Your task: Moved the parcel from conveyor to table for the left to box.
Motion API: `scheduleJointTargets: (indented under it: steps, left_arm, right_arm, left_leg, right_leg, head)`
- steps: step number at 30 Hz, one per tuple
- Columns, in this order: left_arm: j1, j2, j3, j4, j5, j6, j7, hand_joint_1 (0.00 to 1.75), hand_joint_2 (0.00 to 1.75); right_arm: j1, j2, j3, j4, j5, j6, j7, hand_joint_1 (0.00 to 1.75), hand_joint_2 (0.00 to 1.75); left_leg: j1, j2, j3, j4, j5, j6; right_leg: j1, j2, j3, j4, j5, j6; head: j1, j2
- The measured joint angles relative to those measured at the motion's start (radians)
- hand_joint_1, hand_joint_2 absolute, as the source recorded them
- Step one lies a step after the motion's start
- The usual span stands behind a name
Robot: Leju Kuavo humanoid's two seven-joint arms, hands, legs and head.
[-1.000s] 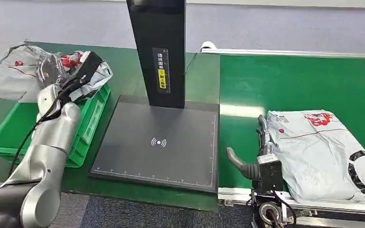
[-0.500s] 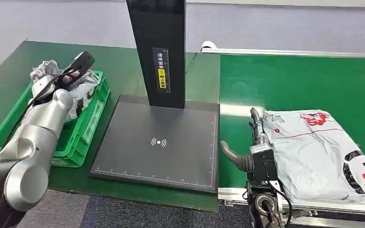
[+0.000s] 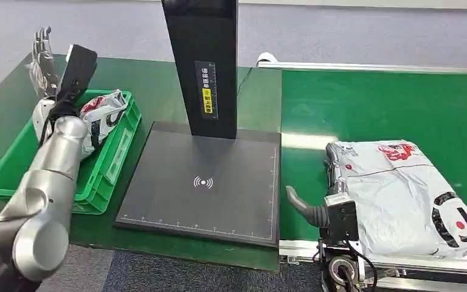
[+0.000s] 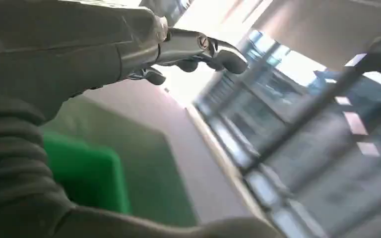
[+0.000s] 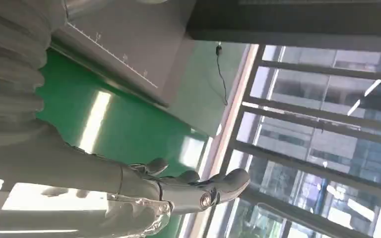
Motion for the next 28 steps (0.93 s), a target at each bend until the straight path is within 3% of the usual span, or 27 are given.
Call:
scheduleJointTargets:
  steps: [5,9,15,20,21,28]
  left_arm:
    - [0.244,-0.072,-0.079,-0.263,0.450,-0.274,-0.206,0.00,0.00]
    - [0.457,-0.106,-0.192,-0.441,0.655,-0.483,-0.285,0.00,0.00]
    - [0.652,-0.121,-0.357,-0.549,0.814,-0.791,-0.215,0.00,0.00]
    - [0.704,-0.139,-0.404,-0.511,0.872,-0.835,-0.158,0.00,0.00]
    - [0.711,-0.144,-0.404,-0.498,0.884,-0.838,-0.144,0.00,1.75]
    - [0.739,-0.155,-0.404,-0.477,0.870,-0.774,-0.129,0.00,1.75]
  right_arm:
    - [0.004,-0.002,-0.009,-0.002,-0.005,-0.006,-0.023,0.00,1.75]
    - [0.002,-0.003,-0.010,-0.002,-0.005,-0.015,-0.034,0.00,1.75]
    - [-0.004,0.001,-0.011,0.003,-0.040,-0.036,-0.030,0.00,1.75]
    - [-0.003,0.018,-0.007,0.016,-0.088,-0.042,0.007,0.00,1.75]
    - [-0.003,0.022,-0.005,0.019,-0.094,-0.039,0.018,0.00,1.75]
    - [-0.003,0.040,0.027,0.026,-0.113,0.011,0.070,0.00,1.75]
  left_leg:
    - [-0.001,0.001,0.000,0.000,-0.001,0.000]
    - [-0.001,0.001,0.000,0.000,-0.002,0.001]
    - [-0.001,0.000,0.000,0.000,-0.003,0.001]
    - [-0.001,0.001,0.001,0.000,-0.003,0.001]
    - [-0.001,0.000,0.001,0.000,-0.003,0.001]
    - [0.000,0.000,0.000,0.000,-0.003,0.001]
  right_leg:
    - [-0.001,0.001,0.000,0.000,0.000,0.000]
    - [-0.001,0.001,0.000,0.000,-0.001,0.001]
    - [-0.001,0.000,0.000,-0.001,-0.002,0.001]
    - [-0.001,0.001,0.001,-0.001,-0.002,0.001]
    - [-0.001,0.001,0.001,-0.001,-0.002,0.001]
    - [0.000,0.001,0.000,0.000,-0.002,0.001]
  head:
    - [-0.001,0.000]
    - [-0.001,0.000]
    - [0.000,0.000]
    - [-0.001,0.000]
    - [0.000,0.000]
    - [-0.001,0.000]
